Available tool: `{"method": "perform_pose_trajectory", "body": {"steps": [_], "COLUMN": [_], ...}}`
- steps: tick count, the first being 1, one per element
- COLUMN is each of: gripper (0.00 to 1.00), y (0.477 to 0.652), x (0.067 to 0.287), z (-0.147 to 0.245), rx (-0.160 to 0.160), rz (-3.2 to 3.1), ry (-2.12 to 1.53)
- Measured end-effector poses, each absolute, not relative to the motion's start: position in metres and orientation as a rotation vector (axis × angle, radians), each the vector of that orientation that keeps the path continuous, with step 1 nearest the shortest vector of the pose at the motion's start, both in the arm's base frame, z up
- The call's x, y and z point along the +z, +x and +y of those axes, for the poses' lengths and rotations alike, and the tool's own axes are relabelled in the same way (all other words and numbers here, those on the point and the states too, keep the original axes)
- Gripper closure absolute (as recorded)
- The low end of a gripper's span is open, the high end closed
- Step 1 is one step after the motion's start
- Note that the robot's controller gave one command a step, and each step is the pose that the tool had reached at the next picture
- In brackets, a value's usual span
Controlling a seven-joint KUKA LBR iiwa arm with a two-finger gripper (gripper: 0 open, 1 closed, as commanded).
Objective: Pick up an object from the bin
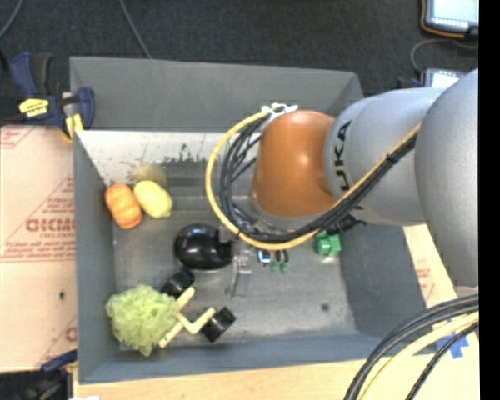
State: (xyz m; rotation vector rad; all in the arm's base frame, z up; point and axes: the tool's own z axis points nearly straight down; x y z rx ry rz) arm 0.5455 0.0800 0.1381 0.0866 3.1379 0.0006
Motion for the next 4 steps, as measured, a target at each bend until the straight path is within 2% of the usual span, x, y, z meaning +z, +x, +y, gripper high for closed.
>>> {"method": "perform_pose_trajectory", "body": {"steps": [1, 2, 3, 4], "gripper": [0.0, 0.0, 1.0, 1.0], "y": [0.555, 0.567, 0.588, 0.589], "x": [0.112, 0.098, 0.085, 0.085], "z": [0.098, 0.092, 0.111, 0.111], "rx": [0.005, 0.004, 0.019, 0.02], "rz": [3.131, 3.122, 3.072, 3.07], "ry": [0.145, -0.013, 0.446, 0.445]}}
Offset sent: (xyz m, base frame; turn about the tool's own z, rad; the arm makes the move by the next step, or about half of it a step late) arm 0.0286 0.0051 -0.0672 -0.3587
